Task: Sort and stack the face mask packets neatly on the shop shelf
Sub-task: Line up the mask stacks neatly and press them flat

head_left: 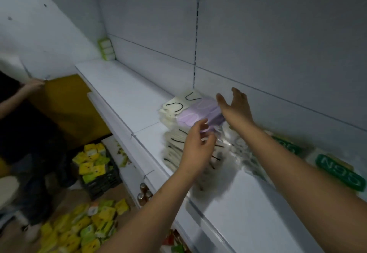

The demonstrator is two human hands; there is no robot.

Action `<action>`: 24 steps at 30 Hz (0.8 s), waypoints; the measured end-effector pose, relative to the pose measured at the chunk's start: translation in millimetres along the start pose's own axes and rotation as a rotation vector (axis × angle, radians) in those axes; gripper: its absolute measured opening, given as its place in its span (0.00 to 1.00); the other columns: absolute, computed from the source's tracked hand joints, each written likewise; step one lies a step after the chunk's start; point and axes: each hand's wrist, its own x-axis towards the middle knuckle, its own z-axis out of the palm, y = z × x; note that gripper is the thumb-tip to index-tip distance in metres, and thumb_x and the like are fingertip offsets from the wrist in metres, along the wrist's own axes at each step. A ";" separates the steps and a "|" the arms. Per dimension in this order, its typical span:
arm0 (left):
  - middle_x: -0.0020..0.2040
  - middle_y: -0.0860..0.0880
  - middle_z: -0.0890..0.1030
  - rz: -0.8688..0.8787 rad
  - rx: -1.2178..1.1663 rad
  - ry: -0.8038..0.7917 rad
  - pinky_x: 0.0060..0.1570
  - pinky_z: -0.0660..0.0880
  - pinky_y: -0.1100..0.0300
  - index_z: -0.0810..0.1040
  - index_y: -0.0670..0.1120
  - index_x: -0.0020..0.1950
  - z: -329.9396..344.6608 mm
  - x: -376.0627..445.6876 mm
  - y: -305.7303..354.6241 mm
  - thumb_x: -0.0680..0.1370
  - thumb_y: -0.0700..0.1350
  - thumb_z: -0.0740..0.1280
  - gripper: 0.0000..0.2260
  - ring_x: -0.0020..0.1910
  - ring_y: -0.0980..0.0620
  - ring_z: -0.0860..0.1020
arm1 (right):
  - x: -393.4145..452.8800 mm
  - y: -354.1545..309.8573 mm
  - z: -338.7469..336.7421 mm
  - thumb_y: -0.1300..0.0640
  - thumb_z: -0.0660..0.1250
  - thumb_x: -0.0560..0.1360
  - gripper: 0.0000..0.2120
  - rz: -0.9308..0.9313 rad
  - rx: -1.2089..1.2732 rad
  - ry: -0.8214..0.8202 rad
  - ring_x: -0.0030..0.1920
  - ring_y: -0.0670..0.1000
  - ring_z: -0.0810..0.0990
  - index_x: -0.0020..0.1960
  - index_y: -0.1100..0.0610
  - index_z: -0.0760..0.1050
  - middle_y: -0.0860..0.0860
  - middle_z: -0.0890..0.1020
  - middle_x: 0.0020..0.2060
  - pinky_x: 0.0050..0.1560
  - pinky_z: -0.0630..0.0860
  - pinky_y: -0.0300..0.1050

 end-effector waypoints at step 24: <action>0.42 0.45 0.86 -1.006 -0.642 -0.217 0.31 0.79 0.60 0.83 0.43 0.51 -105.1 270.3 -150.7 0.76 0.49 0.73 0.10 0.38 0.48 0.84 | 184.9 -4.9 205.1 0.31 0.56 0.77 0.27 0.082 -0.768 -0.470 0.57 0.58 0.79 0.40 0.54 0.76 0.54 0.80 0.45 0.57 0.73 0.49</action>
